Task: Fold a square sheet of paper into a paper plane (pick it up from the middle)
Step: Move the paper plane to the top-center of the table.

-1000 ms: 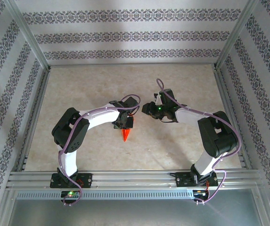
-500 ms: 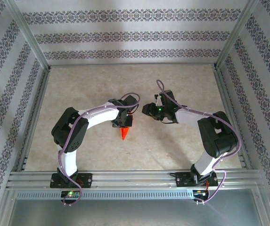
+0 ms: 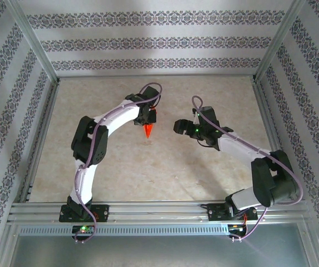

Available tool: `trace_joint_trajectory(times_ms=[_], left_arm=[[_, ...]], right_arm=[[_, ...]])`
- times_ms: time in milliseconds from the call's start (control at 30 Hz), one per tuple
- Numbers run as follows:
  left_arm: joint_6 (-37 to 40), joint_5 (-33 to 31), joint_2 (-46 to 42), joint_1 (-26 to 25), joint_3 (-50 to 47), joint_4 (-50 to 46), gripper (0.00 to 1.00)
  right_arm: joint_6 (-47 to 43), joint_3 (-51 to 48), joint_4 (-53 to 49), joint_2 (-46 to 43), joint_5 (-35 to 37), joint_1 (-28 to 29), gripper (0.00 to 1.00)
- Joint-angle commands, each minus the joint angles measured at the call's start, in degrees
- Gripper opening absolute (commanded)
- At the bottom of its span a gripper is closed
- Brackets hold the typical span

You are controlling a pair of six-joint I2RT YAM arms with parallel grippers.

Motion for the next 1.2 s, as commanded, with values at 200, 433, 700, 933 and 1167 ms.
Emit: trace_joint_trajectory(times_ms=[200,433,700,933,1167], left_arm=[[3.18,-0.85,12.66,1.93,18.35,-9.43,0.05],[4.61,-0.59,20.08,3.36,29.98,-15.67,0.08],[3.00,1.38,22.70,3.95,34.07,-18.68,0.09],[2.74,1.98,24.21,3.96,35.46,-18.57,0.18],[3.03,2.11,25.11,3.88,35.62,-18.74,0.20]], right_arm=[[-7.02,-1.61,-5.88,-4.08,8.78,-0.64,0.96],[-6.49,-1.86,-5.77,-3.88,8.17,-0.66,0.96],[-5.15,-2.67,-5.27,-3.81,7.03,-0.63,0.96],[-4.46,-2.58,-4.78,-3.53,6.23,-0.44,0.96],[-4.23,-2.74,-4.83,-3.49,6.14,-0.36,0.96]])
